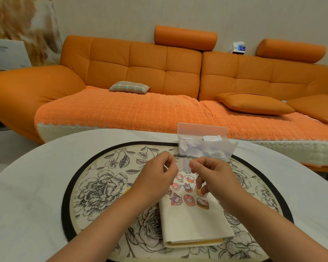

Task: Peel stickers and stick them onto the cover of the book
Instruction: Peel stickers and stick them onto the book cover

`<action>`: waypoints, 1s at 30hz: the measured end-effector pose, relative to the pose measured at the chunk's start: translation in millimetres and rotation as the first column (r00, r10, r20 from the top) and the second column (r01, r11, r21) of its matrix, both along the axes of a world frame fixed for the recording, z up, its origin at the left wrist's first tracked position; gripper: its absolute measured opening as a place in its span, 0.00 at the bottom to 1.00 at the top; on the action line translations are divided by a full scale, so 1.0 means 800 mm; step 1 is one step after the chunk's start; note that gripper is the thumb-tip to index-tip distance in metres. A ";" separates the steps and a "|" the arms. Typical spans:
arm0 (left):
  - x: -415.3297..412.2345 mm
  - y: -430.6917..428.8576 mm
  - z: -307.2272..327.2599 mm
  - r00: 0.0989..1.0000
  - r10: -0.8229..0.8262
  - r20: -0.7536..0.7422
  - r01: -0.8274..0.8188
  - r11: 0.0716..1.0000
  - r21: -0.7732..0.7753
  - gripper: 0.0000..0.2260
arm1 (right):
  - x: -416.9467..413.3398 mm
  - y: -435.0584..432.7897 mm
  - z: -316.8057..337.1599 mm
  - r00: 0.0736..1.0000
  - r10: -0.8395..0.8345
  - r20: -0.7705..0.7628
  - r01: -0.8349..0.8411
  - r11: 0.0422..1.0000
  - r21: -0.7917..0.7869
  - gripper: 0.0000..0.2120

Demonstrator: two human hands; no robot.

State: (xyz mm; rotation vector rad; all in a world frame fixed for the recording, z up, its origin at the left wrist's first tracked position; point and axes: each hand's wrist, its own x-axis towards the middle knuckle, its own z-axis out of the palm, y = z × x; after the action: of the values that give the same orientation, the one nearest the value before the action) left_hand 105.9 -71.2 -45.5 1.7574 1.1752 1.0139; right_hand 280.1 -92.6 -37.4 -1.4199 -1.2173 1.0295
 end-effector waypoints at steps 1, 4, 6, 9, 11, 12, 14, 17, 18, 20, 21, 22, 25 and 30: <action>-0.003 0.003 0.000 1.000 0.005 -0.020 -0.004 1.000 0.011 0.07 | 0.002 0.004 0.000 0.999 -0.030 0.014 0.030 1.000 0.001 0.07; -0.014 0.015 -0.001 0.998 0.030 -0.057 -0.028 0.999 0.033 0.08 | 0.008 0.019 0.004 0.989 -0.117 0.089 0.112 0.992 0.057 0.06; -0.021 0.022 -0.001 0.997 0.043 -0.062 -0.041 0.999 0.028 0.08 | 0.012 0.037 0.011 0.969 -0.175 0.174 0.152 0.978 0.141 0.06; -0.028 0.030 0.000 0.997 0.056 -0.057 -0.056 0.998 0.007 0.08 | 0.018 0.082 0.023 0.882 -0.287 0.375 0.179 0.938 0.297 0.05; -0.032 0.034 0.000 0.997 0.063 -0.052 -0.064 0.998 -0.007 0.08 | 0.024 0.117 0.026 0.766 -0.377 0.520 0.194 0.908 0.372 0.04; -0.033 0.035 -0.001 0.997 0.064 -0.050 -0.064 0.998 -0.011 0.08 | 0.027 0.133 0.027 0.704 -0.402 0.586 0.199 0.903 0.381 0.05; -0.036 0.036 -0.002 0.997 0.061 -0.048 -0.062 0.998 -0.009 0.08 | 0.031 0.158 0.027 0.616 -0.377 0.692 0.193 0.923 0.332 0.08; -0.039 0.038 -0.004 0.996 0.067 -0.052 -0.066 0.998 0.008 0.09 | 0.031 0.172 0.027 0.574 -0.295 0.764 0.147 0.955 0.257 0.14; -0.040 0.039 -0.004 0.996 0.071 -0.055 -0.070 0.997 0.014 0.10 | 0.028 0.170 0.029 0.577 -0.285 0.766 0.127 0.957 0.260 0.14; -0.039 0.039 -0.003 0.997 0.074 -0.028 -0.073 0.997 0.004 0.09 | 0.020 0.158 0.032 0.611 -0.271 0.744 0.069 0.954 0.290 0.12; -0.038 0.039 -0.001 0.997 0.073 -0.010 -0.073 0.997 -0.012 0.09 | 0.015 0.148 0.033 0.636 -0.258 0.727 0.032 0.950 0.309 0.10; -0.037 0.038 0.000 0.998 0.069 0.001 -0.069 0.997 -0.029 0.08 | 0.010 0.136 0.034 0.659 -0.235 0.714 -0.009 0.947 0.320 0.08; -0.032 0.035 0.001 0.998 0.043 0.039 -0.039 0.995 -0.090 0.07 | 0.000 0.094 0.032 0.741 -0.122 0.661 -0.117 0.945 0.305 0.06; -0.022 0.025 0.007 0.999 0.007 0.050 -0.001 0.992 -0.127 0.08 | 0.002 0.033 0.027 0.778 -0.025 0.627 -0.217 0.927 0.306 0.13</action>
State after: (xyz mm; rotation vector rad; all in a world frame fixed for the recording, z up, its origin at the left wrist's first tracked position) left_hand 88.4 -51.1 -39.9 1.6217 1.1861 0.9586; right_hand 281.7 -66.2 -15.9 -1.4469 -1.8711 0.3397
